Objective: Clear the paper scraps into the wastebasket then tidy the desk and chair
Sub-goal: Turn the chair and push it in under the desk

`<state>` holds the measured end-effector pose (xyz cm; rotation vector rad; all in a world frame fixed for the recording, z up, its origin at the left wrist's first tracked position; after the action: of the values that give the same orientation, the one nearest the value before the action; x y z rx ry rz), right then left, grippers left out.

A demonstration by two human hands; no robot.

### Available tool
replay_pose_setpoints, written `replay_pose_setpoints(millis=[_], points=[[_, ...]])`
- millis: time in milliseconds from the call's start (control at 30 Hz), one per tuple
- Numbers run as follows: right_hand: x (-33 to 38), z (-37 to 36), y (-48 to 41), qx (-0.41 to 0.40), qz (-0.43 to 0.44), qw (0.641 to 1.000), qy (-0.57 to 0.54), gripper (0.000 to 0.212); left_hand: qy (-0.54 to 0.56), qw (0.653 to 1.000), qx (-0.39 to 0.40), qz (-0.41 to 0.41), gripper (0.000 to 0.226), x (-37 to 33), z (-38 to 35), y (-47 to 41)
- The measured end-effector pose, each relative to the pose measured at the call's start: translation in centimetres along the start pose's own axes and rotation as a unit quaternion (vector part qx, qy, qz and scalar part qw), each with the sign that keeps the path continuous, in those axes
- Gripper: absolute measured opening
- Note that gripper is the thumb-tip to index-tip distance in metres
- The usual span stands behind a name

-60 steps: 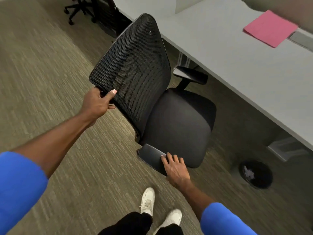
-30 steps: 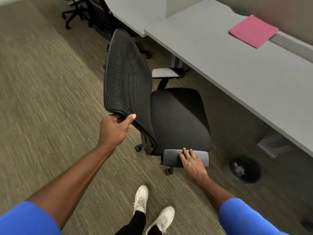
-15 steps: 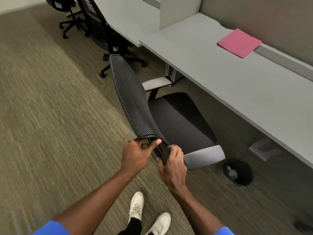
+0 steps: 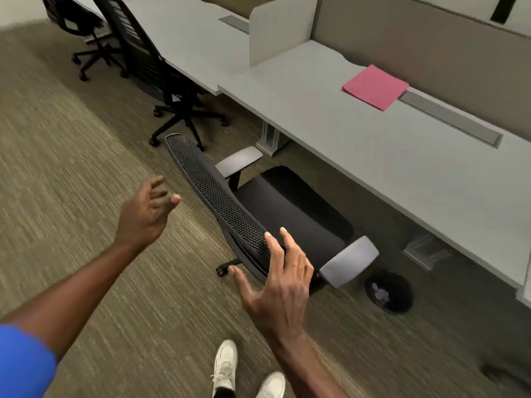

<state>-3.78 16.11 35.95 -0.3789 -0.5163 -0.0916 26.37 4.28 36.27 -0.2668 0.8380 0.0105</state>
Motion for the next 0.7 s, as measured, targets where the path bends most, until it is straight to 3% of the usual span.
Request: replay_pose_setpoints(millis=[167, 400, 700], points=[[0.3, 0.7, -1.3, -0.027, -0.031, 0.998, 0.051, 0.066, 0.004, 0.998, 0.052, -0.046, 0.132, 0.3, -0.5, -5.6], [-1.6, 1.2, -1.3, -0.053, -0.055, 0.989, 0.126, 0.059, -0.027, 0.994, 0.095, -0.053, 0.128, 2.3, -3.2, -9.8], [-3.1, 2.2, -2.9, -0.096, -0.086, 0.979, 0.158, 0.054, -0.021, 0.991, 0.066, -0.117, 0.125, 0.6, -6.7, -11.9]])
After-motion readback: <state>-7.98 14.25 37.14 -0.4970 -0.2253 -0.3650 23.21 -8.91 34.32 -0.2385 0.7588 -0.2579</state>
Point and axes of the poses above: each hand's wrist, its own y-axis away from the middle knuckle, its own z-axis out of the back of the hand, x = y × z, the point moved 7 cm from there along -y, towards the middle knuckle, and after that the axes turned 6 degrees about -z, right-handed, at the moved point
